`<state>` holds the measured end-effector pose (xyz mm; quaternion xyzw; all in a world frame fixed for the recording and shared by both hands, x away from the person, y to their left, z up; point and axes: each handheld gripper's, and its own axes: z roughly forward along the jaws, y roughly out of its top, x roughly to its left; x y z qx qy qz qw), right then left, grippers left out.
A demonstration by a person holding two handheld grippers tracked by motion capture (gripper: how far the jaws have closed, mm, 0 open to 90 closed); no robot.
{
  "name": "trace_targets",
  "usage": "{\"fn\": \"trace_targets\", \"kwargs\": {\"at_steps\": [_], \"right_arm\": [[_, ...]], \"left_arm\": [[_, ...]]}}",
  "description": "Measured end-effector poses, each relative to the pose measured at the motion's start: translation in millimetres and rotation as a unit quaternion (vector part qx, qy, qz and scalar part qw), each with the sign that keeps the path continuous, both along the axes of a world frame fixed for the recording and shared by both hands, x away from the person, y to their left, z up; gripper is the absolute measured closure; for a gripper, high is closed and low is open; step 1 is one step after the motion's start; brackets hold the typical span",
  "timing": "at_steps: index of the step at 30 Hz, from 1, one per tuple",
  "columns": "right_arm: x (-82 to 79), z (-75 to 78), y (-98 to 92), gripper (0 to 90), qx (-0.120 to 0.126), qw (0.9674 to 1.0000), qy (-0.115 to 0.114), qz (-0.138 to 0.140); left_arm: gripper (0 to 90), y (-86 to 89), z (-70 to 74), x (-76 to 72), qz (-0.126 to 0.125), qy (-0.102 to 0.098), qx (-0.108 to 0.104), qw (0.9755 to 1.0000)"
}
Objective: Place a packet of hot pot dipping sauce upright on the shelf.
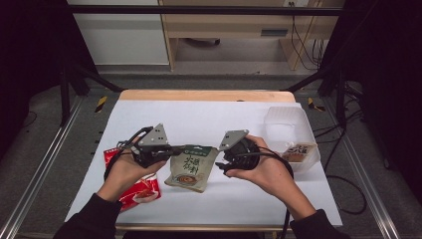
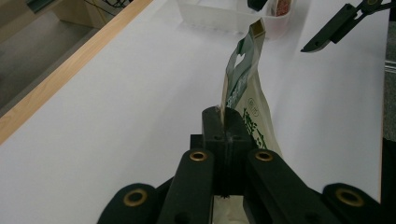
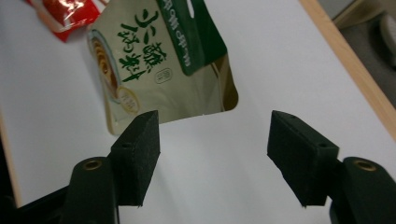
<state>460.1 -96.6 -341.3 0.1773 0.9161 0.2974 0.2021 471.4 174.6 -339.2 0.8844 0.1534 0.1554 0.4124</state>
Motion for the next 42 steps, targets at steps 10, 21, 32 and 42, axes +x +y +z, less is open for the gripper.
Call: {"fn": "trace_targets", "kwargs": {"at_steps": [10, 21, 32, 42], "right_arm": [[3.2, 6.8, 9.4, 50.2, -0.019, 0.9989, 0.016, 0.039], [8.6, 1.1, 27.3, 67.4, -0.021, 0.9954, 0.051, 0.079], [10.9, 2.5, 27.4, 88.4, -0.022, 0.9939, 0.066, 0.085], [13.6, 10.1, 26.5, 90.0, -0.035, 0.992, 0.08, 0.091]], "left_arm": [[90.0, -4.2, 4.4, -7.0, -0.016, -0.009, 0.0, 0.9998], [90.0, -9.5, 7.3, -14.4, -0.034, -0.017, 0.002, 0.9993], [90.0, -8.9, 7.5, -14.4, -0.036, -0.008, -0.007, 0.9993], [48.7, 3.2, 3.1, -16.5, 0.02, 0.009, -0.054, 0.9983]]}}
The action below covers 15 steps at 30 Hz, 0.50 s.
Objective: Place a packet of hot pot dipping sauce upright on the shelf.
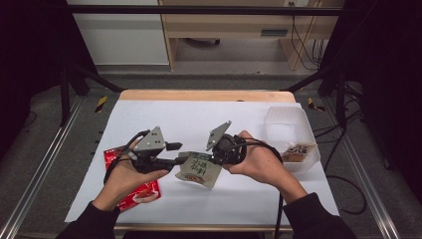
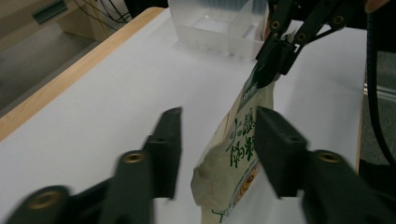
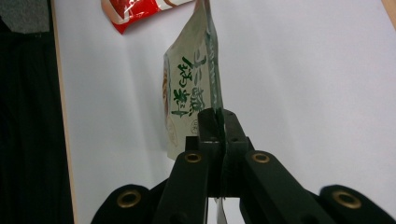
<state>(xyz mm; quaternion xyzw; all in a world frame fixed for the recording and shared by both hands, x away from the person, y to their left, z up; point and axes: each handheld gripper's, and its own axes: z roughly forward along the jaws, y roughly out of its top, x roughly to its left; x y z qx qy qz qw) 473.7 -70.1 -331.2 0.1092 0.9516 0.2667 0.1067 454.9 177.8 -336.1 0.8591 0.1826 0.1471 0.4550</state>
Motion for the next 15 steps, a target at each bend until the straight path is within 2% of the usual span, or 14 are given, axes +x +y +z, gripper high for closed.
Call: {"fn": "trace_targets", "kwargs": {"at_steps": [2, 6, 10, 12, 15], "right_arm": [[1.4, 3.1, -0.3, 90.0, -0.005, 1.0, -0.003, 0.004], [3.5, 7.9, -1.7, 90.0, -0.026, 0.9996, -0.006, 0.007], [7.9, 11.6, -7.6, 90.0, -0.046, 0.9989, -0.007, 0.005], [9.1, 15.3, -11.8, 90.0, -0.045, 0.999, -0.008, 0.0], [11.6, 22.9, -20.5, 90.0, -0.044, 0.999, -0.013, -0.003]], "left_arm": [[35.7, 6.9, -4.1, -0.8, 0.017, 0.007, -0.011, 0.9998], [23.8, 20.9, -23.1, -4.7, 0.045, 0.014, -0.016, 0.9988], [16.6, 28.6, -48.0, -5.8, 0.07, 0.026, -0.005, 0.9972], [12.9, 28.6, -58.1, -5.3, 0.079, 0.022, 0.014, 0.9965], [9.6, 26.8, -72.8, -5.2, 0.079, 0.02, 0.021, 0.9965]]}}
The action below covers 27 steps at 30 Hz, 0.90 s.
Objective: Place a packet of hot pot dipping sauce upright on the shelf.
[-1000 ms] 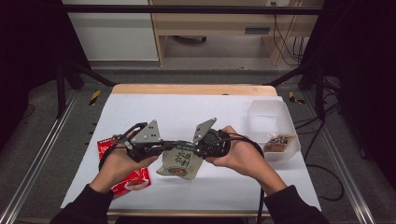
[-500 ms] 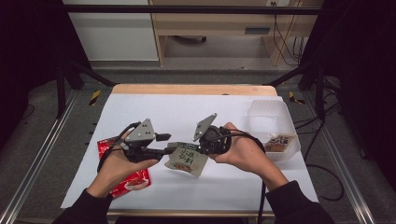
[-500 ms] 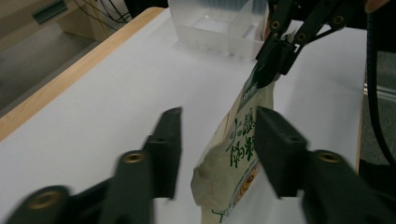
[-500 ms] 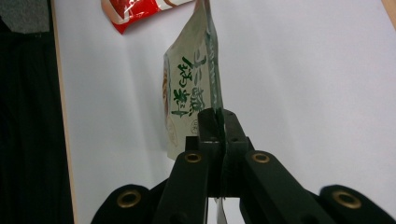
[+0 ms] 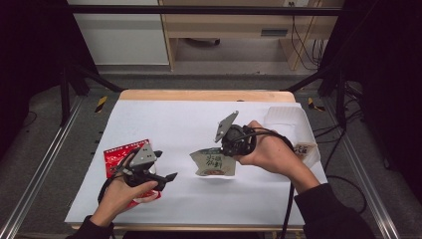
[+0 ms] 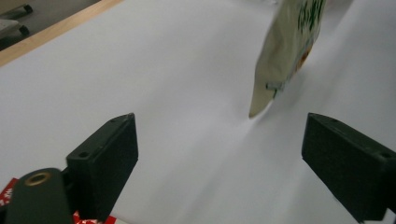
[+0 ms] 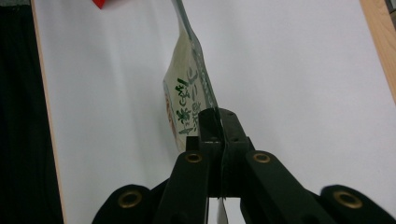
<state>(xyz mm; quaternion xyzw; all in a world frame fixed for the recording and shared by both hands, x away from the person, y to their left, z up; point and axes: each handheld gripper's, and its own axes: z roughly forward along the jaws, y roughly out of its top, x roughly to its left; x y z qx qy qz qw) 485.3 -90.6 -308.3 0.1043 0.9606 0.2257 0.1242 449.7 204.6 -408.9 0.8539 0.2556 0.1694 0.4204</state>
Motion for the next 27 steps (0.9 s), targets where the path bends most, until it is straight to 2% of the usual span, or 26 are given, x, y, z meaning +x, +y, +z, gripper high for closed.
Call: {"fn": "trace_targets", "kwargs": {"at_steps": [3, 6, 14, 21, 27], "right_arm": [[2.9, 7.5, -9.8, 90.0, 0.008, 0.9999, -0.003, -0.008], [6.4, 14.9, -19.0, 90.0, 0.006, 0.9999, -0.005, -0.015], [14.8, 32.3, -40.5, 90.0, 0.005, 0.9997, -0.007, -0.024], [18.4, 42.7, -56.4, 90.0, 0.022, 0.999, -0.011, -0.036], [21.4, 62.7, -71.1, 90.0, 0.035, 0.9979, -0.025, -0.049]], "left_arm": [[8.3, -2.6, -12.7, -0.8, 0.005, -0.002, 0.028, 0.9996], [8.1, -2.3, -19.0, -0.9, 0.011, 0.0, 0.035, 0.9993], [7.8, 5.1, -25.1, 0.0, 0.036, 0.002, 0.017, 0.9992], [7.7, 8.6, -28.1, -0.9, 0.051, -0.004, 0.014, 0.9986], [7.8, 10.7, -33.6, -3.6, 0.058, -0.003, 0.001, 0.9983]]}}
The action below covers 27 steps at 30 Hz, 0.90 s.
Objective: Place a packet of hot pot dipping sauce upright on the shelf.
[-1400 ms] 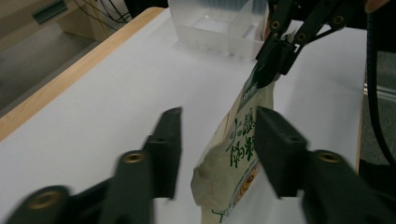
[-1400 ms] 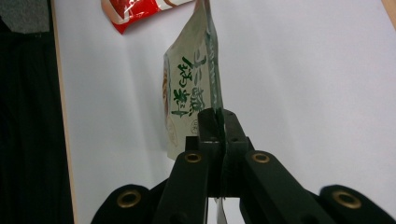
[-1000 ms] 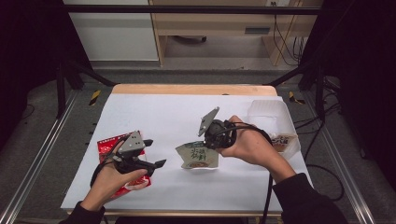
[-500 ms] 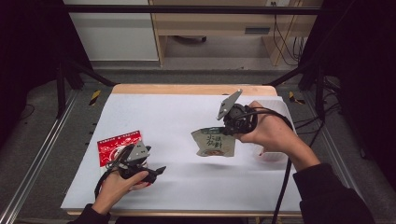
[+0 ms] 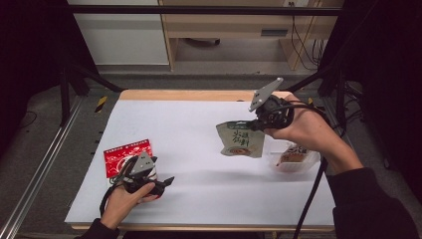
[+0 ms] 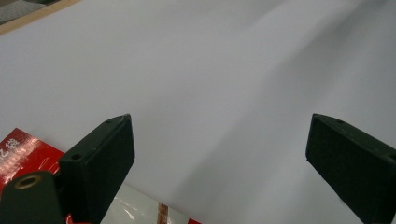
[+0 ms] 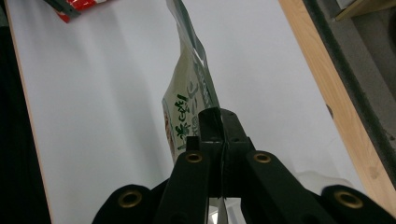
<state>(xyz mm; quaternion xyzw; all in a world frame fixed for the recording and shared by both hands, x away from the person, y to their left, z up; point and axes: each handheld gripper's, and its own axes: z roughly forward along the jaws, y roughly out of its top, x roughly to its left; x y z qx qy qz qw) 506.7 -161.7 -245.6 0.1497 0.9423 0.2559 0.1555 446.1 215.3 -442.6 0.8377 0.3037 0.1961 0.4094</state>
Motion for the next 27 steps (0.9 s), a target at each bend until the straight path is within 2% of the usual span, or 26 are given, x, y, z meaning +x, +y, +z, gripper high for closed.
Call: {"fn": "trace_targets", "kwargs": {"at_steps": [4, 13, 16, 19, 27], "right_arm": [[3.5, 10.3, -8.7, 90.0, 0.005, 0.9999, -0.009, -0.007], [12.3, 29.3, -27.9, 90.0, 0.034, 0.9983, -0.028, -0.039], [14.8, 34.1, -34.0, 90.0, 0.034, 0.9978, -0.033, -0.046], [17.7, 38.9, -41.7, 90.0, 0.036, 0.997, -0.038, -0.057], [25.0, 44.0, -64.2, 90.0, 0.061, 0.9928, -0.049, -0.091]], "left_arm": [[7.8, 1.5, -0.2, 0.5, 0.003, -0.003, -0.001, 1.0], [7.7, 6.3, -0.4, 2.0, 0.01, -0.006, -0.005, 0.9999], [7.7, 6.4, -0.6, 1.8, 0.011, -0.006, -0.004, 0.9999], [7.7, 6.2, -1.3, 2.1, 0.01, -0.006, -0.001, 0.9999], [7.5, 7.1, -2.0, 2.6, 0.01, -0.005, -0.001, 0.9999]]}}
